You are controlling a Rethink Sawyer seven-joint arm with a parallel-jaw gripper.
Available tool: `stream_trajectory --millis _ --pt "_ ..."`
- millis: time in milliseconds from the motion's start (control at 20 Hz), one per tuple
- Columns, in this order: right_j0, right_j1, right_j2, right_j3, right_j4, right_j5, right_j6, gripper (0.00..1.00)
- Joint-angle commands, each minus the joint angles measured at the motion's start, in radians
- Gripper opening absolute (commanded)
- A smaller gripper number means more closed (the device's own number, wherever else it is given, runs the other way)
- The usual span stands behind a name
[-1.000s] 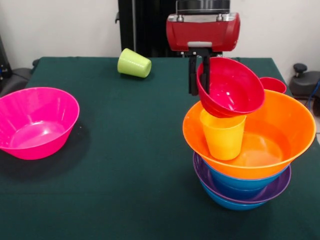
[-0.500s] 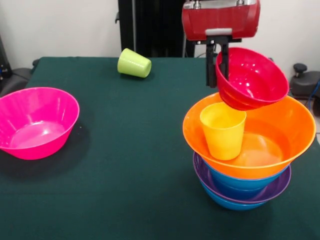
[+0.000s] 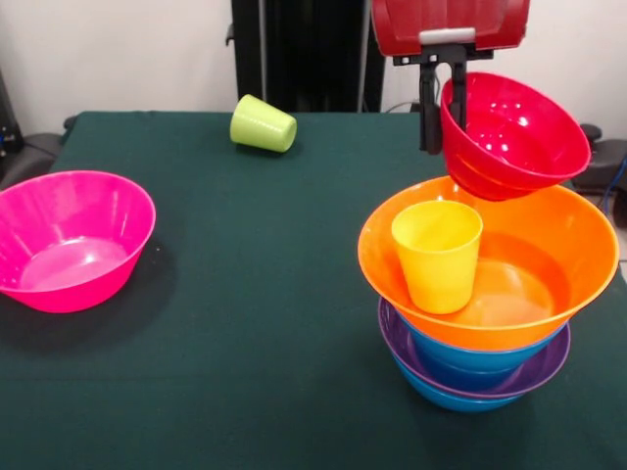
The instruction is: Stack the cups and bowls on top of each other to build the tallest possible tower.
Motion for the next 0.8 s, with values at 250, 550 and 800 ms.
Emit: stream_trajectory --millis 250,550,800 --pt "-0.021 0.016 0.036 0.054 -0.068 0.015 -0.119 0.0" --pt "-0.043 0.029 0.041 0.074 -0.082 -0.005 -0.126 0.0" --pt "-0.034 0.041 0.023 0.076 -0.102 -0.022 -0.108 0.0"
